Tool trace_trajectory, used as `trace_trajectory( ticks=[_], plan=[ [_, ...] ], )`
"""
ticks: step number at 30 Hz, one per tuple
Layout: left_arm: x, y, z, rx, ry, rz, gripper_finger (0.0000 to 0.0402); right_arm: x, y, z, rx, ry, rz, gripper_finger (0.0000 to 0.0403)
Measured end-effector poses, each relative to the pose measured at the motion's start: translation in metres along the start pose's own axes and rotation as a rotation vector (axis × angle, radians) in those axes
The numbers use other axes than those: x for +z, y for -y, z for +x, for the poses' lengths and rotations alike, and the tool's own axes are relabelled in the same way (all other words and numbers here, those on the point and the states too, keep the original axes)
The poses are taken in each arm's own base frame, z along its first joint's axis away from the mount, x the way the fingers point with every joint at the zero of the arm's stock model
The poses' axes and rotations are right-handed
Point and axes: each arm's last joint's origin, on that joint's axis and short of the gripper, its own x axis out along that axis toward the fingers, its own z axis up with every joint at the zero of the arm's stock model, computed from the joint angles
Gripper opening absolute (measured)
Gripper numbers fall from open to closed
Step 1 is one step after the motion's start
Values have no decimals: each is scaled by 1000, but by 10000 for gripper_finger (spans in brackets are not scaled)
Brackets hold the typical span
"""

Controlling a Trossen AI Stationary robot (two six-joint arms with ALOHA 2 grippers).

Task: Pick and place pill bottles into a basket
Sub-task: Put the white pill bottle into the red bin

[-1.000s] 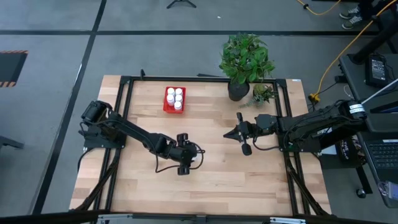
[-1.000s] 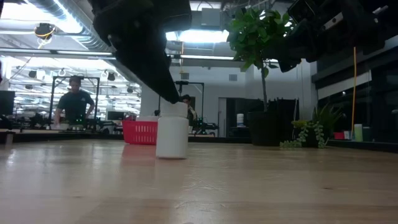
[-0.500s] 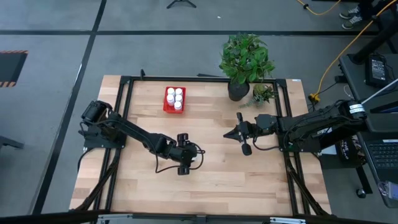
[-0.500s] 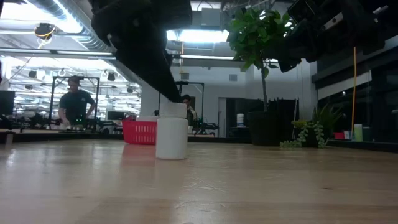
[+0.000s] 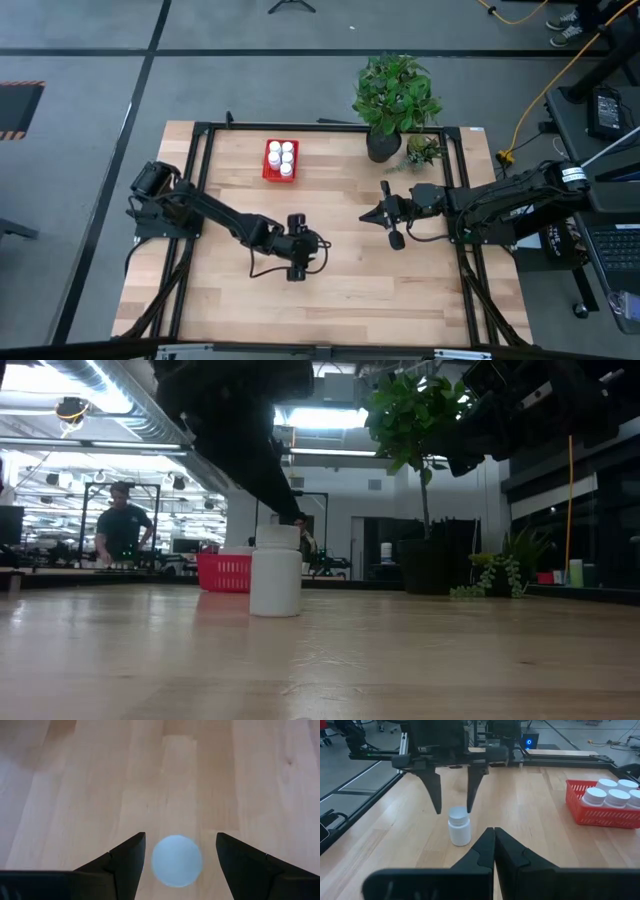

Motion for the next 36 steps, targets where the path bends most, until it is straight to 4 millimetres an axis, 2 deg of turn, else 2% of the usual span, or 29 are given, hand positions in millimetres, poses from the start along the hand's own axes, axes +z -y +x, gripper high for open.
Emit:
trace_trajectory(
  ticks=[36],
  plan=[
    [-7,-1,7,-16,-70,-26,235,0,0,0,0,-2,0,10]
  ],
)
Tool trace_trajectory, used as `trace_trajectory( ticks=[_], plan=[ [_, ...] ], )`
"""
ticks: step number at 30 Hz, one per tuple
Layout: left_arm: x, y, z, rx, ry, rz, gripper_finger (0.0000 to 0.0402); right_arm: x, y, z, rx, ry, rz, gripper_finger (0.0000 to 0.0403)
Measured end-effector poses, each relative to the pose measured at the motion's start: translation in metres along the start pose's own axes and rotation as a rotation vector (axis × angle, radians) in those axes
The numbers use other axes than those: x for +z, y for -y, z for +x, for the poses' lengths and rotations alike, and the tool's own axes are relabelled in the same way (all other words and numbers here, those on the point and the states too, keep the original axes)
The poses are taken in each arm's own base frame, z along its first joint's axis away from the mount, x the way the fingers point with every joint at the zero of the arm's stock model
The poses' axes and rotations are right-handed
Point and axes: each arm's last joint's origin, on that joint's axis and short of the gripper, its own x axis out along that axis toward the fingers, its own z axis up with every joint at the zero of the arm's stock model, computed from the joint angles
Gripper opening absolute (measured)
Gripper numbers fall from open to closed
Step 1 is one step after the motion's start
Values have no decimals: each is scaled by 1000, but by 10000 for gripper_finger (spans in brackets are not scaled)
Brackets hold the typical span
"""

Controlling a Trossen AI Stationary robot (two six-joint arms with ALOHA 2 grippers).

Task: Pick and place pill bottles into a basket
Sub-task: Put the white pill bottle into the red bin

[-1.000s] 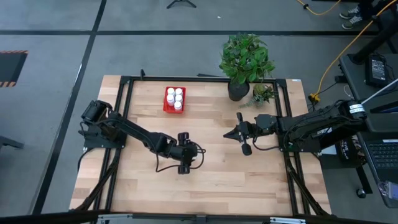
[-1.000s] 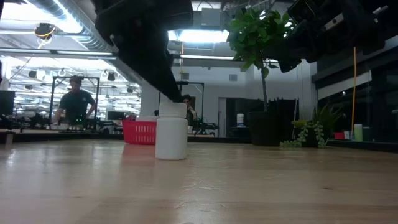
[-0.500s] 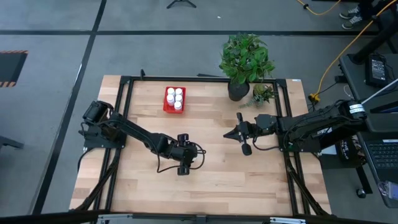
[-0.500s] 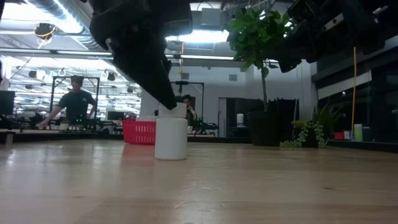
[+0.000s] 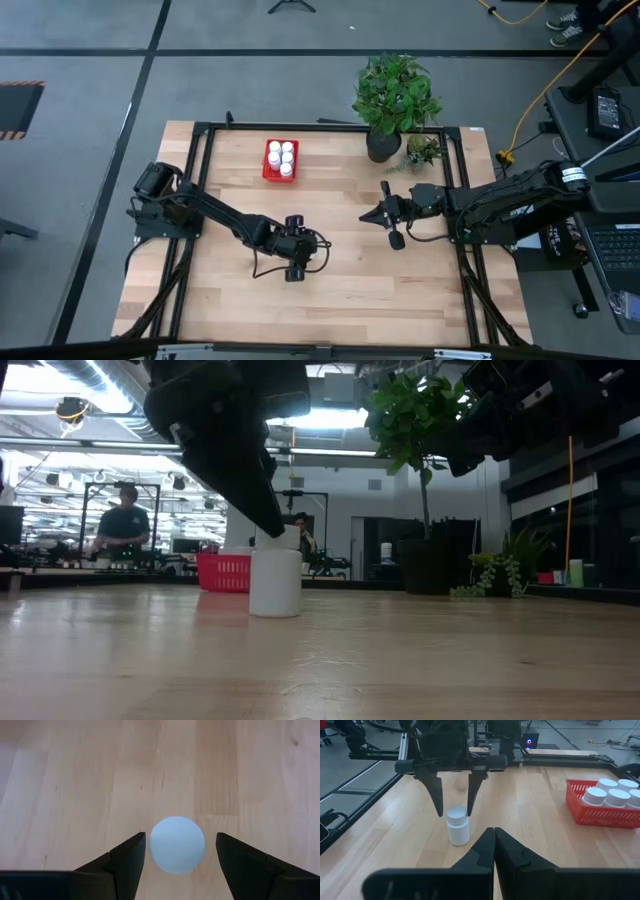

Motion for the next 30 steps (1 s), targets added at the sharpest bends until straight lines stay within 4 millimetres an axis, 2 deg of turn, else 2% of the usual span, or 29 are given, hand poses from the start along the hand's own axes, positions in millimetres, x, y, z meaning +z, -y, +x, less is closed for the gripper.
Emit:
trace_trajectory(
  ticks=[16,30],
  plan=[
    [-2,-2,0,32,-18,35,232,0,0,0,0,0,0,10],
    [-2,-1,0,24,-19,111,148,0,0,0,0,0,0,10]
  ],
)
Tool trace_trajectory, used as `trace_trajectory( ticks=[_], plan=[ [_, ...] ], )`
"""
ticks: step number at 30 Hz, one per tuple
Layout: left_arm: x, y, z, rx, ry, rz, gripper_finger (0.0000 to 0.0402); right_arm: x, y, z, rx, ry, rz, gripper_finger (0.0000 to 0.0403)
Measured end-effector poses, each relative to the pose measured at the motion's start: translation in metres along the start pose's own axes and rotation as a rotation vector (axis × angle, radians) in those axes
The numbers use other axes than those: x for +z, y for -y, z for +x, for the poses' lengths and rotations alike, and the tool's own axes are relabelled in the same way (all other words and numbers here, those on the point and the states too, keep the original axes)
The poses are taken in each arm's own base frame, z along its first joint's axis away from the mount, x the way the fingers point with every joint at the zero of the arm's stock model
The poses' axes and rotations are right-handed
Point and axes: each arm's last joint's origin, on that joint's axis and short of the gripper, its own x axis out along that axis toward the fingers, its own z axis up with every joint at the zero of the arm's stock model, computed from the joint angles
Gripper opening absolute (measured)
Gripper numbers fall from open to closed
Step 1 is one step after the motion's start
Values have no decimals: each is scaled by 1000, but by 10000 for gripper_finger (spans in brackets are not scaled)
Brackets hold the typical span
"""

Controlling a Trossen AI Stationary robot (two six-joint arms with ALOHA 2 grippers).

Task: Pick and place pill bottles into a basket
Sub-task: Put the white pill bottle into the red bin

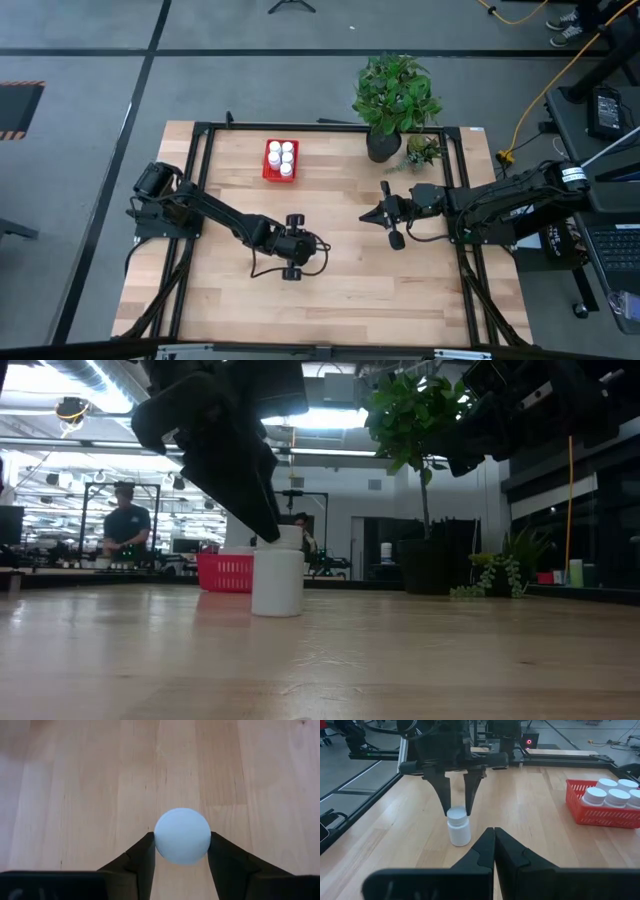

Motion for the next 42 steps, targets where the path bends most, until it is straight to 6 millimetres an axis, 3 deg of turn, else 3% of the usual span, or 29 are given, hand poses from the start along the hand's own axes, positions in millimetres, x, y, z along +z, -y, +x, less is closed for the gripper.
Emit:
trace_trajectory(
  ticks=[12,27,36,42],
  plan=[
    [-4,-3,-11,-23,-44,49,147,0,0,0,0,-1,0,10],
    [-5,-24,-76,1,-9,42,147,-1,0,0,0,-6,6,10],
    [-19,-44,-109,95,8,39,147,-1,0,0,0,-6,26,10],
    [-45,-67,-112,107,28,-70,147,-1,0,0,0,-6,24,10]
  ],
)
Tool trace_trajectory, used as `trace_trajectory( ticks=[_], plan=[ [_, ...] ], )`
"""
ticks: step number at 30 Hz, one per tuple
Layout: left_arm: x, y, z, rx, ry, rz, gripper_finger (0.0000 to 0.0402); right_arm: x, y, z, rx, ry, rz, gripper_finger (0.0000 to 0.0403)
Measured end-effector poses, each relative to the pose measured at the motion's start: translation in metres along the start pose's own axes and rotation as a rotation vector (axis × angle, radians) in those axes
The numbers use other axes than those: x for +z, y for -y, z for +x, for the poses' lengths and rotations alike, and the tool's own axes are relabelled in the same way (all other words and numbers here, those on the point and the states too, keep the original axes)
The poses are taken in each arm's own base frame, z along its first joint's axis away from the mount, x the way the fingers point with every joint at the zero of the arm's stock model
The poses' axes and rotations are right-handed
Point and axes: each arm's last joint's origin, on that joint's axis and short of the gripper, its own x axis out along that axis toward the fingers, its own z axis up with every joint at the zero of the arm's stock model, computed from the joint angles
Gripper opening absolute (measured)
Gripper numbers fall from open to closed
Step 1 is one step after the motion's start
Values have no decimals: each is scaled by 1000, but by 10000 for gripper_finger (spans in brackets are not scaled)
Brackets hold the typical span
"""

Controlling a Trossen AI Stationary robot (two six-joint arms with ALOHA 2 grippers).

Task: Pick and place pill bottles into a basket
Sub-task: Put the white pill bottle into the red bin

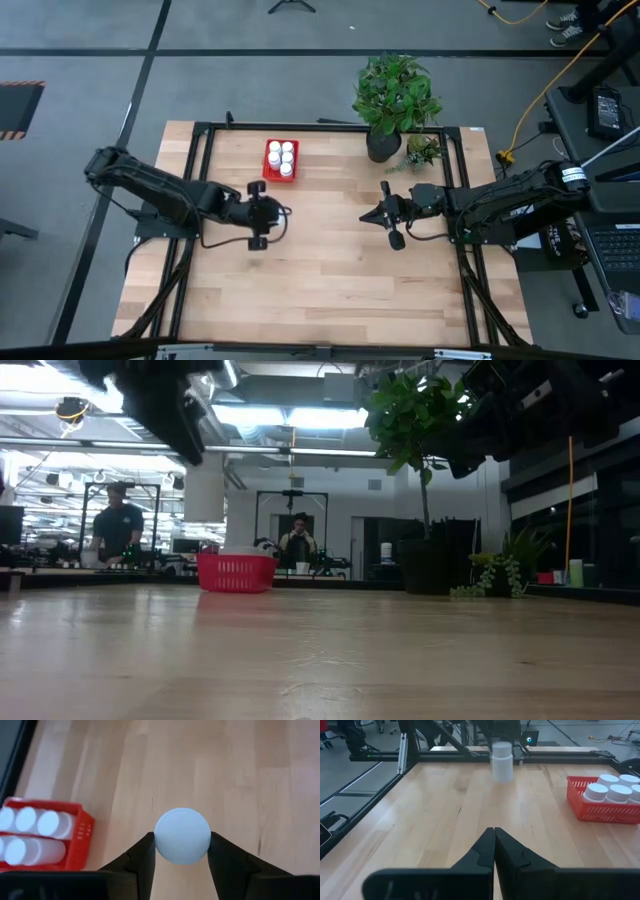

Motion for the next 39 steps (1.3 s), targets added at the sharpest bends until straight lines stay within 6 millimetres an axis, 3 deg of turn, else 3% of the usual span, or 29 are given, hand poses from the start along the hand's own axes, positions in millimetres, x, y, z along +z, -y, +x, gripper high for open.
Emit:
trace_trajectory(
  ticks=[9,30,39],
  plan=[
    [-26,-39,8,43,34,-89,146,1,0,0,0,6,2,10],
    [-32,-115,10,219,62,-226,146,4,0,0,0,39,-35,10],
    [-37,-136,13,236,47,-280,147,4,0,0,-1,39,-56,10]
  ],
)
